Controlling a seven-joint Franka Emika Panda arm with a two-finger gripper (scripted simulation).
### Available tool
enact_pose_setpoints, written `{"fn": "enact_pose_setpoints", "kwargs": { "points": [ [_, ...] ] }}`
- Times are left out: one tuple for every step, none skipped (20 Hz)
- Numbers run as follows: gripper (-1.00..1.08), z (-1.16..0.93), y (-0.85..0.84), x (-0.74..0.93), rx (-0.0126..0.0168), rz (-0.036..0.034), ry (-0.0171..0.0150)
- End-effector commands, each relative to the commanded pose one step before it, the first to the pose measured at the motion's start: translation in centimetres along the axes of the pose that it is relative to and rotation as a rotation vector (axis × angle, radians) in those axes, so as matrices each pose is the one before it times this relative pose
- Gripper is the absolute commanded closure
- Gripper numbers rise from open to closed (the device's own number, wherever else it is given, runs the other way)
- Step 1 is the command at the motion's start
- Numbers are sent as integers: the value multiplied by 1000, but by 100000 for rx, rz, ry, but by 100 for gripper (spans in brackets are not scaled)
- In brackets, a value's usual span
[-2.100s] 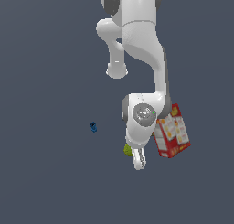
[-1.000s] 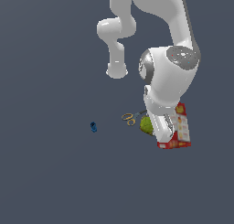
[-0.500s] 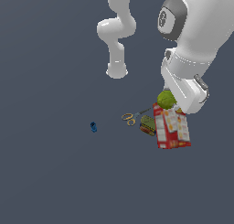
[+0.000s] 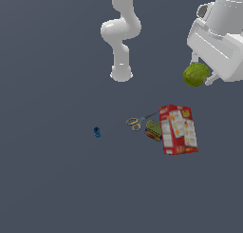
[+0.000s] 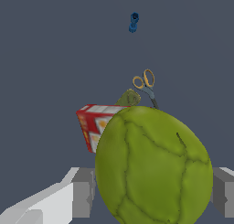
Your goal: Pick up a designated object from a clutter of objects.
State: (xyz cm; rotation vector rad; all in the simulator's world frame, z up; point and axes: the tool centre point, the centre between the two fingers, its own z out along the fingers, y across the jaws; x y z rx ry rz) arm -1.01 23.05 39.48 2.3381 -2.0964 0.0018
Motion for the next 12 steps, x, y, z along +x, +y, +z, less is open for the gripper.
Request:
{"fn": "enact_pose_setpoints", "kwargs": {
  "points": [
    [108, -1787, 404, -790, 50, 65, -34],
    [108, -538, 110, -266, 0, 0, 0],
    [108, -484, 92, -225, -17, -21, -64],
    [108, -426, 80, -215, 0, 0, 0],
    [108, -372, 66, -189, 0, 0, 0],
    [108, -318, 53, -164, 0, 0, 0],
    [108, -266, 41, -138, 0, 0, 0],
    [108, -217, 26, -92, -18, -15, -65],
    [108, -163, 22, -86, 0, 0, 0],
    [108, -114, 14, -61, 0, 0, 0],
    [108, -68, 8, -36, 0, 0, 0],
    [108, -22, 3, -12, 0, 0, 0]
  ]
}}
